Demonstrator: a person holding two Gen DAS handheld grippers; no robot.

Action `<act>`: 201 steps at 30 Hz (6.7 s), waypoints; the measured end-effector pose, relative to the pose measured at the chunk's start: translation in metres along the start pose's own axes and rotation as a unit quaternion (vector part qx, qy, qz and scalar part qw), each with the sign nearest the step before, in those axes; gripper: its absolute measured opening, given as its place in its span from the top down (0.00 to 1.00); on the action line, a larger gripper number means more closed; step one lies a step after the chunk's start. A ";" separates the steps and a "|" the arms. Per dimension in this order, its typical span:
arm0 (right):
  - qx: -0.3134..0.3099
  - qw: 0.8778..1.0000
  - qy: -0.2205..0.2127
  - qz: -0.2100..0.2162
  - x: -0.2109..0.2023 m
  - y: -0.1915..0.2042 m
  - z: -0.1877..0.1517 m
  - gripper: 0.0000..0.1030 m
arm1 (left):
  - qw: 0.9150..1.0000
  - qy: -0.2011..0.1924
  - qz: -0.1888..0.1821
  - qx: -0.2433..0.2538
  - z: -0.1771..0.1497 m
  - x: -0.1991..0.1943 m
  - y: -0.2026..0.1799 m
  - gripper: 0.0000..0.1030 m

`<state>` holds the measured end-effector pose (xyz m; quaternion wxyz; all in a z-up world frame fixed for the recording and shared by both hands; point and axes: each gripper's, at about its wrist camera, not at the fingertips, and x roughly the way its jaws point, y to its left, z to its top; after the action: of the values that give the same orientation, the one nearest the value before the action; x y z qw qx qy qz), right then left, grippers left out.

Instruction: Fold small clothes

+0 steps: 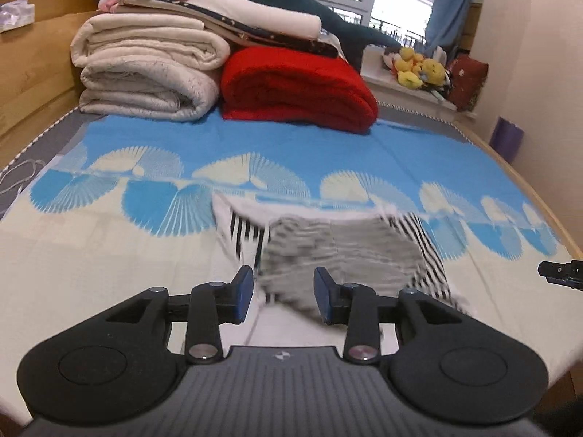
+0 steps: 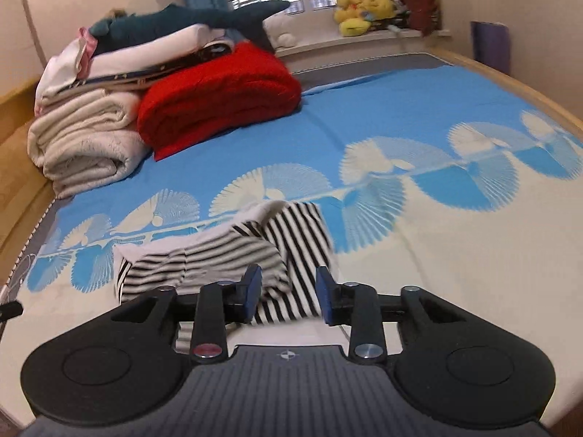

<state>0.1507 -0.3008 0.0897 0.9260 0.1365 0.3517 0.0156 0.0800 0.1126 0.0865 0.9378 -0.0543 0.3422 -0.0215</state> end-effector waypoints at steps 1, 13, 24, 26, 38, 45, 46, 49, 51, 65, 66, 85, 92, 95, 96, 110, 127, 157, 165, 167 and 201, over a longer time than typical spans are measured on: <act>0.006 1.000 0.002 -0.004 -0.009 -0.007 -0.009 0.64 | 1.000 0.004 -0.001 -0.001 -0.010 -0.008 0.001 0.61; 0.075 0.985 0.151 -0.037 0.019 -0.074 -0.141 0.64 | 0.981 0.149 0.069 -0.104 -0.145 0.055 0.051 0.42; 0.076 0.978 0.191 -0.038 0.067 -0.071 -0.161 0.58 | 0.968 0.186 0.086 -0.144 -0.154 0.079 0.065 0.37; 0.076 0.978 0.191 -0.041 0.070 -0.071 -0.162 0.57 | 0.968 0.183 0.102 -0.136 -0.155 0.078 0.064 0.37; 0.073 0.979 0.181 -0.051 0.066 -0.076 -0.163 0.58 | 0.961 0.187 0.135 -0.151 -0.155 0.080 0.071 0.32; 0.063 0.985 0.159 -0.024 0.057 -0.070 -0.161 0.95 | 0.972 0.162 0.088 -0.142 -0.149 0.069 0.066 0.91; 0.066 0.987 0.148 -0.021 0.052 -0.071 -0.158 0.95 | 0.975 0.149 0.089 -0.143 -0.146 0.062 0.066 0.91; 0.091 0.991 0.101 -0.001 0.029 -0.076 -0.147 0.95 | 0.977 0.119 0.072 -0.159 -0.138 0.044 0.071 0.91; 0.095 0.991 0.090 0.002 0.020 -0.081 -0.144 0.95 | 0.976 0.130 0.061 -0.162 -0.140 0.044 0.071 0.91; 0.078 0.973 0.210 -0.045 0.060 -0.077 -0.171 0.69 | 0.958 0.214 0.052 -0.184 -0.165 0.067 0.080 0.62; 0.075 0.974 0.210 -0.046 0.060 -0.076 -0.171 0.69 | 0.959 0.215 0.052 -0.180 -0.164 0.069 0.077 0.62; 0.066 0.975 0.211 -0.024 0.052 -0.074 -0.173 0.84 | 0.964 0.212 0.047 -0.155 -0.167 0.064 0.071 0.74; 0.061 0.982 0.178 -0.012 0.040 -0.068 -0.164 0.96 | 0.979 0.156 0.034 -0.125 -0.149 0.046 0.059 0.91; 0.067 0.987 0.143 0.002 0.023 -0.068 -0.150 0.96 | 0.987 0.113 0.013 -0.109 -0.129 0.027 0.054 0.92; 0.064 0.990 0.127 0.010 0.014 -0.067 -0.143 0.96 | 0.989 0.099 0.006 -0.106 -0.121 0.019 0.054 0.92; 0.087 0.993 -0.006 0.084 -0.120 -0.073 -0.102 0.96 | 0.993 0.035 -0.092 -0.071 -0.064 -0.106 0.044 0.92; 0.086 0.993 0.069 0.048 0.056 -0.070 -0.010 0.92 | 0.982 0.100 -0.089 -0.131 0.022 0.122 0.082 0.92; 0.111 0.968 0.180 0.134 0.155 -0.036 -0.039 0.91 | 0.987 0.113 -0.058 0.098 -0.009 0.213 -0.011 0.63; 0.125 0.978 0.031 0.161 0.157 -0.021 0.013 0.93 | 1.000 -0.013 0.010 -0.001 0.037 0.209 0.027 0.98; 0.114 0.977 0.000 0.178 0.163 -0.010 0.023 0.93 | 0.999 -0.026 0.036 -0.025 0.042 0.210 0.036 0.97; -0.124 0.991 0.040 0.013 0.226 -0.009 0.023 0.93 | 0.997 0.058 0.006 -0.051 0.041 0.270 0.079 0.96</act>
<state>0.3351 -0.2872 -0.0427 0.9208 0.0243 0.3816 0.0771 0.3132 0.1741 -0.0640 0.9126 -0.0990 0.3968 -0.0013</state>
